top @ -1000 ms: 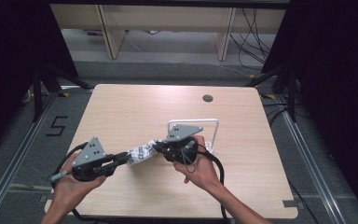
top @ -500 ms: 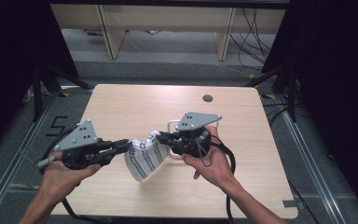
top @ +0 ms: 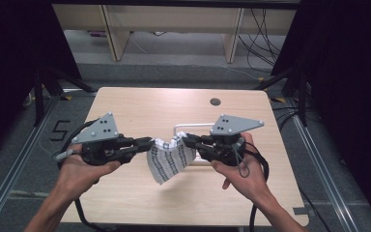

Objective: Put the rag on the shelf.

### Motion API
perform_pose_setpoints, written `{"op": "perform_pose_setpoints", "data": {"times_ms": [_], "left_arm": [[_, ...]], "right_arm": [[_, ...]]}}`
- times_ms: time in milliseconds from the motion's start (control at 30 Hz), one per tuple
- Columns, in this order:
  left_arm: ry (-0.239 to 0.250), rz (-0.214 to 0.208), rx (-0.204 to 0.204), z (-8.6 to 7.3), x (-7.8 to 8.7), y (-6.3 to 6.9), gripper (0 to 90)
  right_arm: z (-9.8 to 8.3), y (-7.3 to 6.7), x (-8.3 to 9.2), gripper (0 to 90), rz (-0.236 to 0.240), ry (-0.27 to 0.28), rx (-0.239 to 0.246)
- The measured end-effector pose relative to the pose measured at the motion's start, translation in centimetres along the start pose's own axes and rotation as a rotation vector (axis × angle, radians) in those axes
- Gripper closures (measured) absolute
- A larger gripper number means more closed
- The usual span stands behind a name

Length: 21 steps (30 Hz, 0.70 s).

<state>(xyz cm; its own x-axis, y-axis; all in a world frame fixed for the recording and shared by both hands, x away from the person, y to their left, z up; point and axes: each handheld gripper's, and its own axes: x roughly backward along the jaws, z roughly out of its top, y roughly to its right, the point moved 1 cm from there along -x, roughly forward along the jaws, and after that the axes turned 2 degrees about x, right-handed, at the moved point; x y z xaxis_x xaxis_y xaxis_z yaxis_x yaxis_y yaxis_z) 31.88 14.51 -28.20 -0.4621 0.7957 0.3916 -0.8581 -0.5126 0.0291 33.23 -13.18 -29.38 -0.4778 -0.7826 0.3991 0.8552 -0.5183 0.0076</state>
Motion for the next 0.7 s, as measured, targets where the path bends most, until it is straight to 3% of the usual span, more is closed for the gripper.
{"op": "perform_pose_setpoints", "data": {"times_ms": [300, 433, 467, 700], "left_arm": [[0.010, -0.008, -0.004, 1.7, -2.1, -0.3, 85.4], [0.016, -0.019, -0.014, 2.5, -2.9, -0.3, 85.4], [0.017, -0.020, -0.017, 2.7, -3.1, -0.3, 85.4], [0.019, -0.018, -0.024, 4.0, -4.2, -0.7, 85.3]], "right_arm": [[-0.2, 1.6, 1.8, 86.1, -0.061, 0.016, 0.001], [-0.2, 1.9, 2.5, 86.1, -0.080, 0.021, -0.041], [-0.1, 2.1, 2.7, 86.1, -0.078, 0.022, -0.021], [0.1, 2.9, 3.8, 86.0, -0.111, 0.038, -0.036]]}}
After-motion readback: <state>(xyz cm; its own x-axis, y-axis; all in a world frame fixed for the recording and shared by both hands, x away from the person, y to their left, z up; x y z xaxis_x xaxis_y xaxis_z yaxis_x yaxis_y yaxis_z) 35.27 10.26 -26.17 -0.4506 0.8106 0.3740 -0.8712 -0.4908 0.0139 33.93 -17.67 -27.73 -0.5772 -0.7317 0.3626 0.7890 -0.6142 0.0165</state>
